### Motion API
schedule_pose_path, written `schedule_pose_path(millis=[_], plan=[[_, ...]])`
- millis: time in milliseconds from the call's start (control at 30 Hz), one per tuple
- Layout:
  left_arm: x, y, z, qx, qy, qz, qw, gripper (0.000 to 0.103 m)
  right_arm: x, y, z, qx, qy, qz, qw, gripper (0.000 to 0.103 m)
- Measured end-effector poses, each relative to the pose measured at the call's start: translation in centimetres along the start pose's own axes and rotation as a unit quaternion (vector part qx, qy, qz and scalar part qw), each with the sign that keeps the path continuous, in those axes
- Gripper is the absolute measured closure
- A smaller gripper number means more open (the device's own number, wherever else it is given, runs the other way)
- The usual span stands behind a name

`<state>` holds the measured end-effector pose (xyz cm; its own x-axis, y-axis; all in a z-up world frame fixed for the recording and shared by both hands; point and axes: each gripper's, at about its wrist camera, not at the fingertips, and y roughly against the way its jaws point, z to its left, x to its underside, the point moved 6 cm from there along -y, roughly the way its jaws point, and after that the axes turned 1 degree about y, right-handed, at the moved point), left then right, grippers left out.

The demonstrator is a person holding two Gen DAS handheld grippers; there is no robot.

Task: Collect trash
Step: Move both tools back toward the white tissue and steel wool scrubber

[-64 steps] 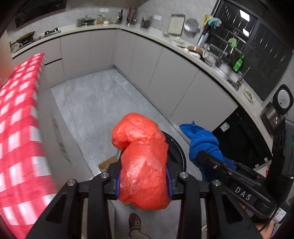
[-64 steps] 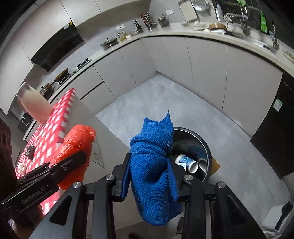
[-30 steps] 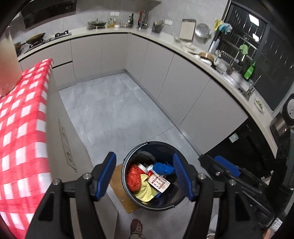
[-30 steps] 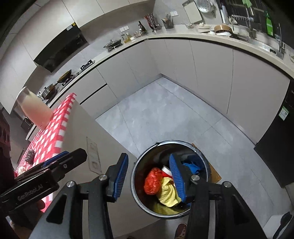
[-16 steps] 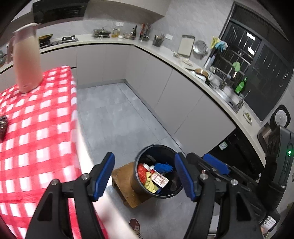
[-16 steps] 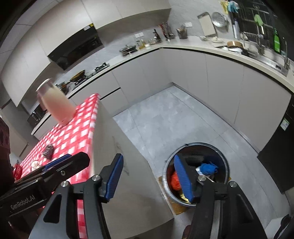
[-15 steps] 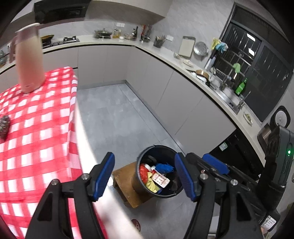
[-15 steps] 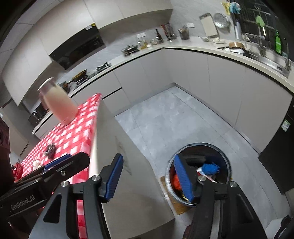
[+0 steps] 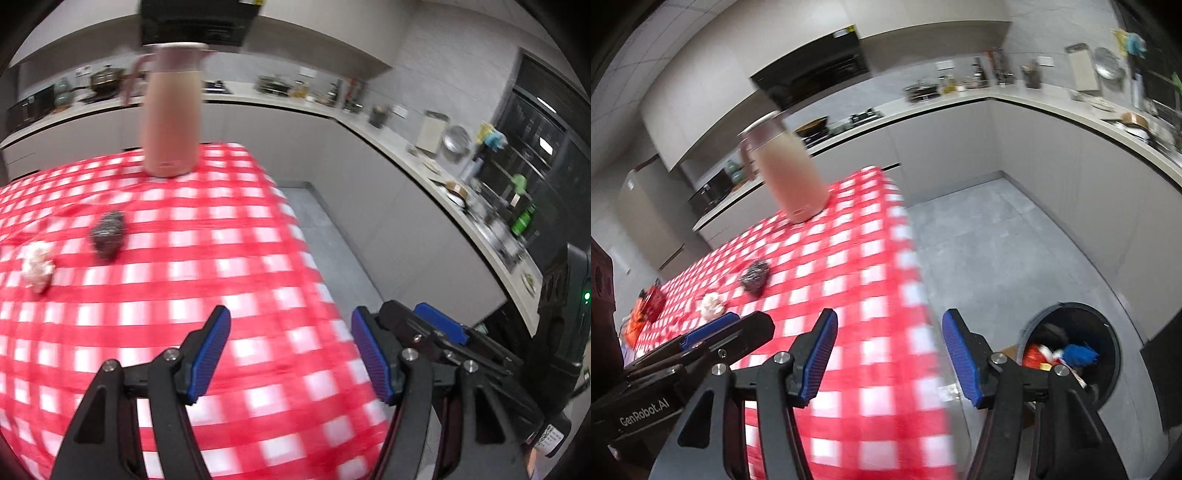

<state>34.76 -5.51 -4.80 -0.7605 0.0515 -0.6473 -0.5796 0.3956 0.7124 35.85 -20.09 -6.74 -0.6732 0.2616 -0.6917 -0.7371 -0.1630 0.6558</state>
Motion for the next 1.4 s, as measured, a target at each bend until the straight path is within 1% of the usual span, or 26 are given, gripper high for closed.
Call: schedule_pose_path(millis=[167,367,567,667,867,1067,1267,1400], plan=[[0.0,1.1,5.8,-0.041,0.031,-0.007,0.9986,0.034,0.0,-2.9,5.1,-0.035,0.026,0.016,0.999,0.041],[-0.2,2.0,11.9,-0.094,0.063,-0.016,0.9935,0.034,0.4,-6.5,11.0,-0.071,0.052,0.037,0.995,0.039],[-0.4,2.5,17.2,-0.129,0.079,-0.017,0.9884,0.034,0.8,-9.6,15.4,-0.089,0.065,0.054,0.992,0.038],[-0.5,2.4,19.6,-0.14,0.087,-0.014,0.9862,0.034,0.9,-11.0,17.2,-0.091,0.069,0.063,0.992,0.037],[-1.0,1.9,22.9,-0.151,0.092,-0.01,0.9842,0.034,1.1,-13.3,19.8,-0.089,0.073,0.072,0.991,0.036],[-1.7,0.9,25.8,-0.158,0.095,-0.007,0.9828,0.034,0.7,-15.9,21.4,-0.074,0.078,0.079,0.991,0.036],[-2.3,-0.5,27.8,-0.16,0.099,-0.005,0.9821,0.034,0.1,-18.5,22.6,-0.06,0.084,0.085,0.991,0.036],[-2.4,-1.3,28.5,-0.158,0.099,0.0,0.9825,0.034,-0.2,-20.3,23.2,-0.054,0.088,0.092,0.99,0.036]])
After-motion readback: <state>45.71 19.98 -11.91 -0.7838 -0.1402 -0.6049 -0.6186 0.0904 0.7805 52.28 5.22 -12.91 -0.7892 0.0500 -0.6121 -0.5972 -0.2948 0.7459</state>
